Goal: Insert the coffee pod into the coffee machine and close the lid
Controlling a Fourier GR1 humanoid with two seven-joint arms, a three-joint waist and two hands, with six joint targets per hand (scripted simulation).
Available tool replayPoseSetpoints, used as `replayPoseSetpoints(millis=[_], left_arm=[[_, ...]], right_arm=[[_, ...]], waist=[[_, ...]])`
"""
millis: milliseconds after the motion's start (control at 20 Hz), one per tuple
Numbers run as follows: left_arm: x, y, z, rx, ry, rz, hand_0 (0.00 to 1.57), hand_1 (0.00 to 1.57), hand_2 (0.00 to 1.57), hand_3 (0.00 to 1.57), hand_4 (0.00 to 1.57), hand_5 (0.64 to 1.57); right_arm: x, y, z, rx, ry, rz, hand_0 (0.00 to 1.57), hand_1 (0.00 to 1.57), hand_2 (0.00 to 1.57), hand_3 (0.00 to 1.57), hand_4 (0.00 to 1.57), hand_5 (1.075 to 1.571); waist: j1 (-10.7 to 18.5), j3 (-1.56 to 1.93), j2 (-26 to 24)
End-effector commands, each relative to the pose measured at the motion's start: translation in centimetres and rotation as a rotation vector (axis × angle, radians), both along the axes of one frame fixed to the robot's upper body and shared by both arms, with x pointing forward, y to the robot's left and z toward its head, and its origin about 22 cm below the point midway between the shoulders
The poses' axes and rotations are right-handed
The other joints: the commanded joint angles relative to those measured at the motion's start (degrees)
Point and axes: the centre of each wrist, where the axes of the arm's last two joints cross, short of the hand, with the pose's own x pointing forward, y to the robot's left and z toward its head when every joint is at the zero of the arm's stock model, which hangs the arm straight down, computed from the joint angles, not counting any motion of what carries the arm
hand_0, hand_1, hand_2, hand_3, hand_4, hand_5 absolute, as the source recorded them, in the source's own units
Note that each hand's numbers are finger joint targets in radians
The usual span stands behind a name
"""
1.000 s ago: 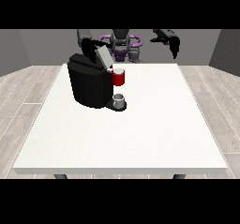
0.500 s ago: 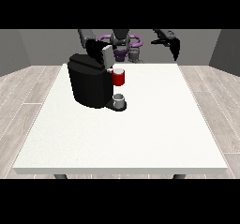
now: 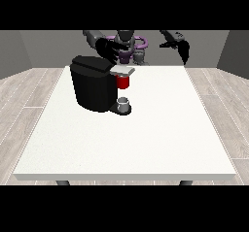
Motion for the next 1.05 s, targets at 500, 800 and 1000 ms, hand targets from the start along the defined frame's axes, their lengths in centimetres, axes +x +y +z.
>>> replayPoseSetpoints(millis=[500, 800, 1000], left_arm=[[-0.5, -2.3, -0.6, -0.023, -0.053, -0.006, 0.00, 0.00, 0.00, 0.00, 0.17, 1.571], [-2.5, -2.8, -4.6, -0.042, 0.057, 0.012, 0.00, 0.00, 0.00, 0.00, 0.19, 1.571], [-4.4, 0.3, -5.8, -0.044, 0.071, 0.061, 0.00, 0.00, 0.00, 0.00, 0.19, 1.571]], right_arm=[[-0.6, 3.5, -0.4, 0.025, -0.052, 0.101, 0.00, 0.00, 0.00, 0.00, 0.07, 1.571], [-5.9, 5.2, -6.9, 0.191, 0.045, 0.184, 0.00, 0.00, 0.00, 0.00, 0.27, 1.571], [-8.5, 3.1, -10.4, 0.256, 0.125, 0.098, 0.00, 0.00, 0.00, 0.00, 0.16, 1.571]], waist=[[-1.78, 0.02, -2.95], [-4.82, 0.03, -9.95], [-7.66, 0.02, -12.13]])
